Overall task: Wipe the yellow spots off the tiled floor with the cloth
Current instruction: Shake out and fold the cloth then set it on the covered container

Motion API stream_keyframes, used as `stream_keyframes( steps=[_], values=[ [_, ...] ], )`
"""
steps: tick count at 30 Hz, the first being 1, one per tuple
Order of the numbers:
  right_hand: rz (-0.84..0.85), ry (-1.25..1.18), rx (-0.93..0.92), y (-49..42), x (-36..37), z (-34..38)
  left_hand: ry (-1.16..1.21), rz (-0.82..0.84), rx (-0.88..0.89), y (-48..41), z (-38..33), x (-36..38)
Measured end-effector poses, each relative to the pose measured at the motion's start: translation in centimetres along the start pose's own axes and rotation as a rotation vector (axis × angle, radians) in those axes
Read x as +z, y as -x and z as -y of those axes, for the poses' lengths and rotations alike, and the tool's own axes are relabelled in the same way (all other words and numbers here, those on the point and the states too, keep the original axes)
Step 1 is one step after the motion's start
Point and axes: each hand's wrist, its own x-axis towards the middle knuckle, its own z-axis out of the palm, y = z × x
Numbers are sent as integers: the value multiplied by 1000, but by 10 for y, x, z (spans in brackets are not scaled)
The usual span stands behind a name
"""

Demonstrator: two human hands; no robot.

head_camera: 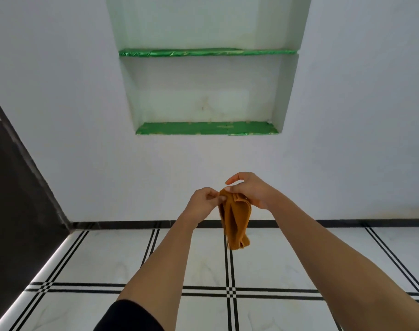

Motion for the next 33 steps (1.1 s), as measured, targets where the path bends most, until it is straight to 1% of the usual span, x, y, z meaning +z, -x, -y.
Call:
stream_keyframes(
  steps=[4, 6, 8, 10, 12, 16, 18, 21, 22, 24, 26, 30, 33],
  values=[
    [22, 196, 58, 6, -18, -4, 93, -59, -24, -2, -2, 11],
    [54, 195, 101, 8, -24, -9, 141, -113, -45, -2, -2, 12],
    [28, 113, 84, 9, -26, -11, 98, -131, -47, 0, 0, 11],
    [-17, 19, 26, 8, -22, -10, 37, -78, -11, 2, -1, 8],
    [-23, -52, -14, 7, -15, -4, 8, -11, 39, 5, -6, 6],
    [69, -191, -25, 10, -5, 2, 53, 16, 101, 8, -15, -2],
    [116, -330, 5, 14, -6, 4, 97, 13, 99, 10, -13, -6],
    [218, -623, 58, 20, -14, 5, 210, 15, 62, 13, -13, -9],
    [239, -654, 46, 21, -16, 4, 239, 22, 62, 13, -14, -9],
    [233, -582, -14, 23, -17, 2, 271, 41, 74, 13, -17, -9],
    [192, -522, -67, 23, -15, 1, 279, 38, 76, 13, -21, -8],
    [107, -508, -123, 24, -11, 0, 274, 8, 71, 13, -27, -7],
    [53, -416, -143, 25, -9, 1, 242, 5, 79, 13, -32, -10]
  ],
)
